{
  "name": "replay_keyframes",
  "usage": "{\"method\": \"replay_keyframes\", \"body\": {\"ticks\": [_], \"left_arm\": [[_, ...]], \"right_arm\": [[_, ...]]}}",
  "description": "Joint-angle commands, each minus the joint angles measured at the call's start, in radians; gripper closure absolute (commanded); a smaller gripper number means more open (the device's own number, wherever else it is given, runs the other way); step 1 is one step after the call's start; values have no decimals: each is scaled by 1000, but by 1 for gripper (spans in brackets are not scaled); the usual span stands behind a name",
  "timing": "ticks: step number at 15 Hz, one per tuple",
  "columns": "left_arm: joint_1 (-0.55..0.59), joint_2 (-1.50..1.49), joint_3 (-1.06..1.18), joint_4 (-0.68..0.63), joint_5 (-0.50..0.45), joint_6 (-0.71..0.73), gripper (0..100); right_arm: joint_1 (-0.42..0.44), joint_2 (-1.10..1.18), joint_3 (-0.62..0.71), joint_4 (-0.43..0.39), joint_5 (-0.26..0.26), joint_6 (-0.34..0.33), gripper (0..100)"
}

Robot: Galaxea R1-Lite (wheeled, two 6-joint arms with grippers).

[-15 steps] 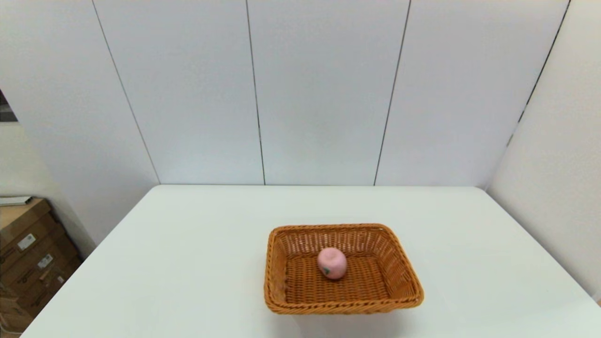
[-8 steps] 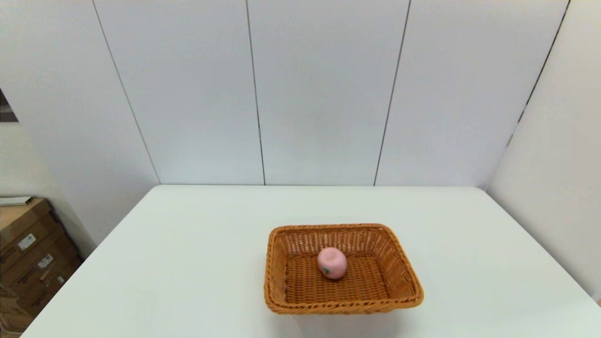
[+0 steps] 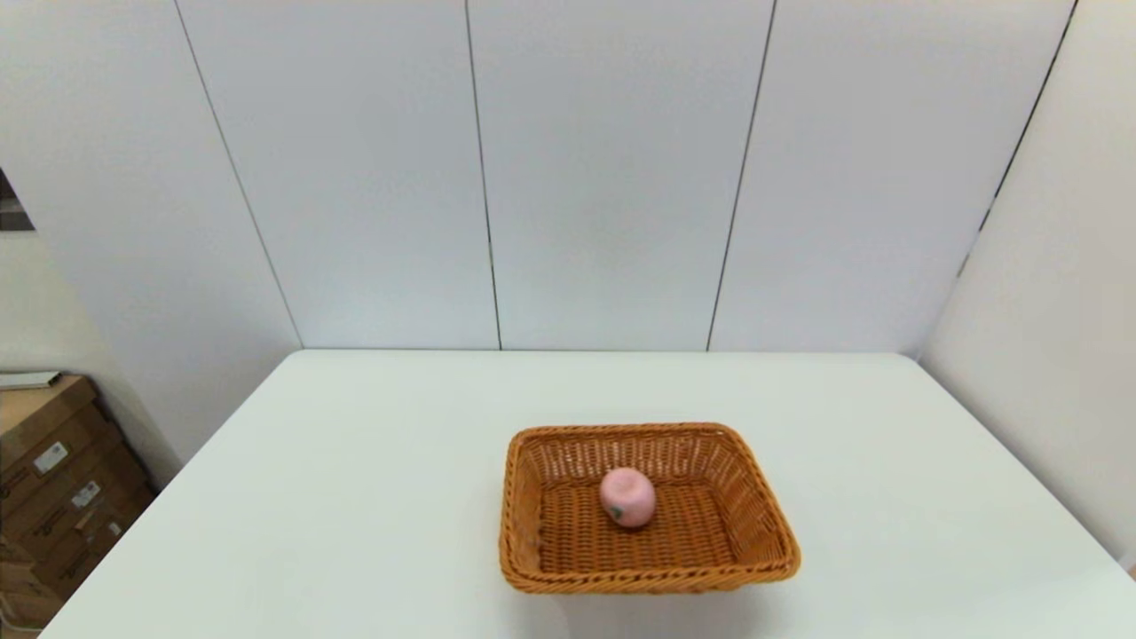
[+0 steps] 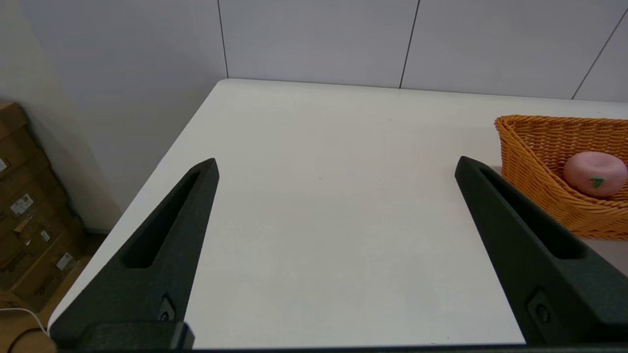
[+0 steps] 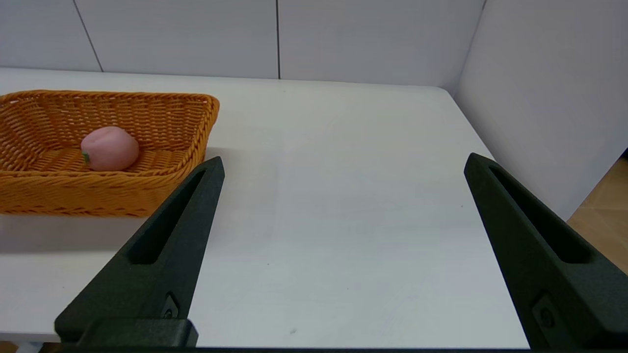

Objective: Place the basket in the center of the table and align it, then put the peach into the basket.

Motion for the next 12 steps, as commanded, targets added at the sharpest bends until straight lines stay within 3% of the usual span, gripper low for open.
{"method": "replay_keyframes", "body": {"ticks": [1,12], "left_arm": [[0,0,-1,-1,1,0,0],[0,0,-1,-1,1,-1,0]], "right_arm": [[0,0,0,1,1,1,0],[0,0,0,0,-4,55,0]]}}
